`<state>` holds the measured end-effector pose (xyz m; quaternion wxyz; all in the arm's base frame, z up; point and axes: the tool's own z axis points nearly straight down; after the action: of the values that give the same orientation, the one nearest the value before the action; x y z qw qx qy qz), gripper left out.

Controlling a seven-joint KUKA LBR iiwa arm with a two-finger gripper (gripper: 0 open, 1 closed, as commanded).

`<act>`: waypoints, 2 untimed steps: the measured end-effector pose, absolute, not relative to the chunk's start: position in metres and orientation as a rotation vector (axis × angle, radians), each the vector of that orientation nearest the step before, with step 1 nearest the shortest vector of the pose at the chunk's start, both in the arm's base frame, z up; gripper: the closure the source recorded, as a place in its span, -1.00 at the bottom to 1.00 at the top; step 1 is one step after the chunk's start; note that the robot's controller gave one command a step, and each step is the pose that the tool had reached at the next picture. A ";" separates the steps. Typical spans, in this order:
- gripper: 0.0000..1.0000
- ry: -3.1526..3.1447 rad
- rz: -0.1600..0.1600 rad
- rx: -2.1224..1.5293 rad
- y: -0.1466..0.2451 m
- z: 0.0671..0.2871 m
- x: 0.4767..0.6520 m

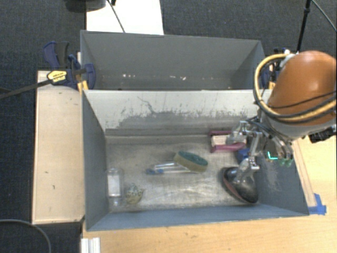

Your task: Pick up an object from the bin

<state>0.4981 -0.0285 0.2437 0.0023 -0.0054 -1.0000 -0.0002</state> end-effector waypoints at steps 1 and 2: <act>-1.00 -3.127 -0.002 0.235 -0.059 0.085 0.492; -1.00 -3.135 0.000 0.247 -0.115 0.082 0.518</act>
Offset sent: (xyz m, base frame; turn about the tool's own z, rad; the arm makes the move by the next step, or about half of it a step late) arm -0.0043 -0.0305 -0.1546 -0.1626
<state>0.5175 -0.1148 0.0824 -0.0015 0.0784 -0.9969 0.0000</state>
